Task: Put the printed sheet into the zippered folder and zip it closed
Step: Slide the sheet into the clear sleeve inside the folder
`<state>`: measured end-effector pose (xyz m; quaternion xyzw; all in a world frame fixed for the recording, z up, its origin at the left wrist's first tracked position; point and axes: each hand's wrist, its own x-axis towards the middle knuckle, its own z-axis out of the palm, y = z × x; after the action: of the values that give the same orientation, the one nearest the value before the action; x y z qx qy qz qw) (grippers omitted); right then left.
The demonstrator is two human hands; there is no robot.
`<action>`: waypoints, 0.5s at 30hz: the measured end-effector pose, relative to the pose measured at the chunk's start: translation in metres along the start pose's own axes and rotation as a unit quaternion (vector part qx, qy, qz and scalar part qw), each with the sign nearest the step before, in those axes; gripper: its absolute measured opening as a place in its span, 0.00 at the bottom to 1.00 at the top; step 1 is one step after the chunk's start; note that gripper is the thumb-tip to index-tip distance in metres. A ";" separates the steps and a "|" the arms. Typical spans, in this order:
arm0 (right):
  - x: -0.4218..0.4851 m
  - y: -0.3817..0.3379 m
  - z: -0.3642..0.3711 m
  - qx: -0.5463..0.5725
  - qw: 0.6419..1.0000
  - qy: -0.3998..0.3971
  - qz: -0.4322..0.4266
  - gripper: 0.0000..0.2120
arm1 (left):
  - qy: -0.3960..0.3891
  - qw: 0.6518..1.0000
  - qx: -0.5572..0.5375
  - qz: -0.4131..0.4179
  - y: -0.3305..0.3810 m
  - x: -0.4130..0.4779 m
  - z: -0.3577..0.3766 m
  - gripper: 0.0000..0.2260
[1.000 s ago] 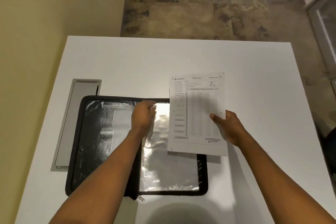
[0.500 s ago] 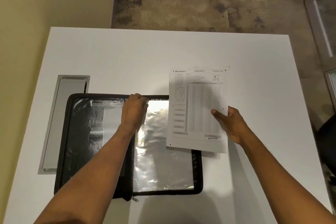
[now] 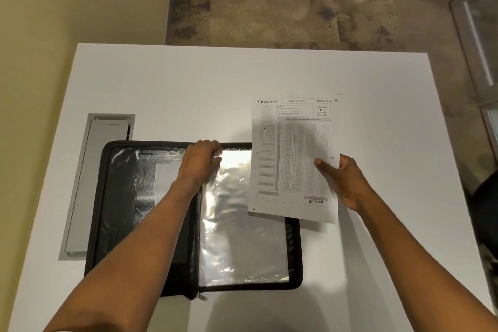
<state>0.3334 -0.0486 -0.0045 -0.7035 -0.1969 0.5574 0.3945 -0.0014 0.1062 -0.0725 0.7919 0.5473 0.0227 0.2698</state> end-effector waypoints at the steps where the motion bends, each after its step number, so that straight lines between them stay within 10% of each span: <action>1: 0.001 -0.002 0.001 0.001 1.000 0.000 -0.003 0.13 | -0.004 1.000 -0.003 0.002 0.000 0.001 -0.001 0.08; 15: 0.038 -0.076 0.027 -0.067 0.991 0.021 -0.112 0.14 | -0.061 0.998 0.004 -0.001 0.010 0.009 -0.007 0.06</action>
<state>0.3313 0.0339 0.0285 -0.7132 -0.3027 0.4808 0.4106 0.0087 0.1146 -0.0650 0.7921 0.5308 -0.0280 0.3000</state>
